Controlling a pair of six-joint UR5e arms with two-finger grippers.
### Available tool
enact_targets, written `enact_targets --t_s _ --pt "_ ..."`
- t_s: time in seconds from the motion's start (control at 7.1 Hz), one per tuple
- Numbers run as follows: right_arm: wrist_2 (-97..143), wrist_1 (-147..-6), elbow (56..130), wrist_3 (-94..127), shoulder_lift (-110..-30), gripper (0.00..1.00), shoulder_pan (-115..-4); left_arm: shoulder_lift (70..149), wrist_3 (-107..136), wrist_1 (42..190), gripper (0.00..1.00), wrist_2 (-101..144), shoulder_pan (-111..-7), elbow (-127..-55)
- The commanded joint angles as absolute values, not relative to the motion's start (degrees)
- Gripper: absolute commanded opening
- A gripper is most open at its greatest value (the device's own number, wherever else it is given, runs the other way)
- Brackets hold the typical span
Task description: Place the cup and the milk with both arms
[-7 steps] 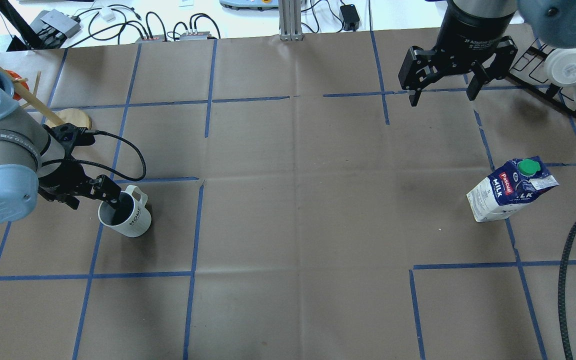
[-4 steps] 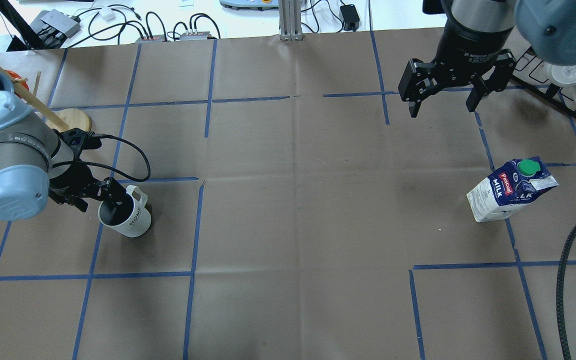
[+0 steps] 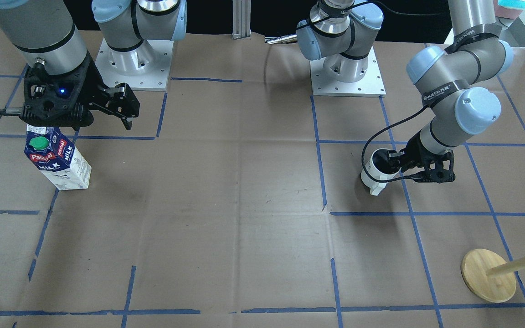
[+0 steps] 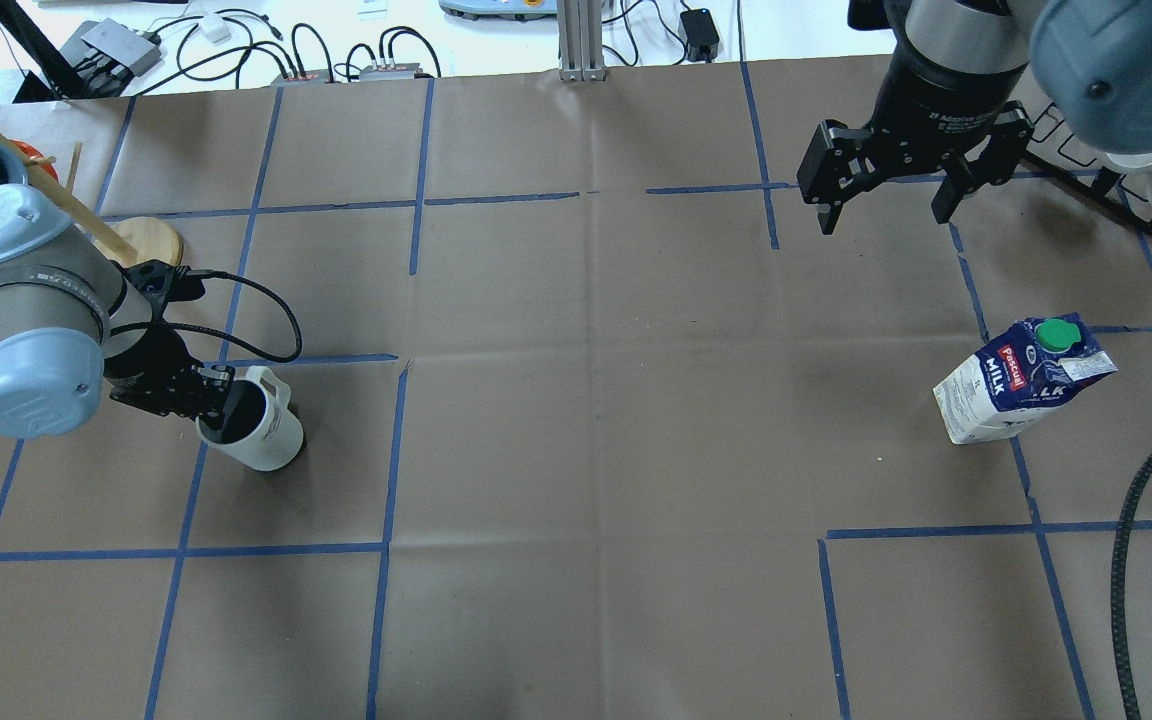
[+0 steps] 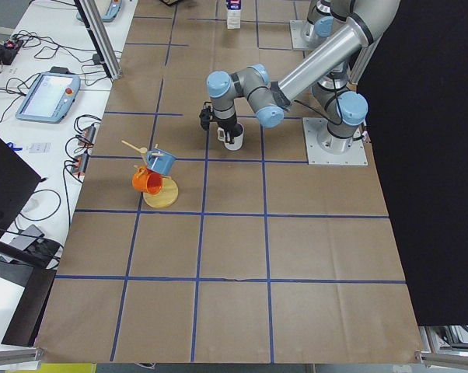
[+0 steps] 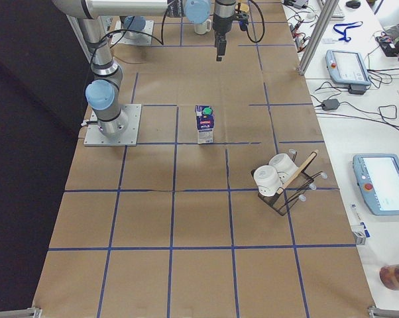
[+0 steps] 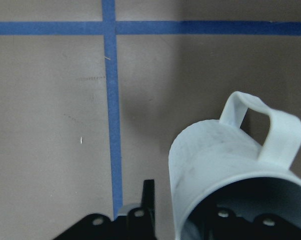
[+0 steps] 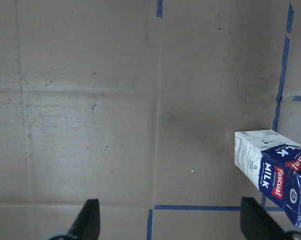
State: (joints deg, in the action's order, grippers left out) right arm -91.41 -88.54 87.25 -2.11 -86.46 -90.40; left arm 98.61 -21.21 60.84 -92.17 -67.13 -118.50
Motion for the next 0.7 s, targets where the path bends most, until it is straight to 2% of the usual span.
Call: enact_targets --t_s 0.0,0.28,0.56 --pt "-91.41 -88.59 87.28 -2.11 -86.48 1.00 -90.44 97.30 -19.87 60.65 0.00 -91.50 -68.11 -117.34" --pt "-91.41 -88.59 87.28 -2.11 -86.48 1.00 -90.44 98.69 -18.47 61.69 0.00 -88.53 -73.44 -107.63" --pt "-91.41 -88.59 87.28 -2.11 -86.48 1.00 -90.35 106.39 -8.52 62.23 0.00 -88.07 -84.32 -97.70"
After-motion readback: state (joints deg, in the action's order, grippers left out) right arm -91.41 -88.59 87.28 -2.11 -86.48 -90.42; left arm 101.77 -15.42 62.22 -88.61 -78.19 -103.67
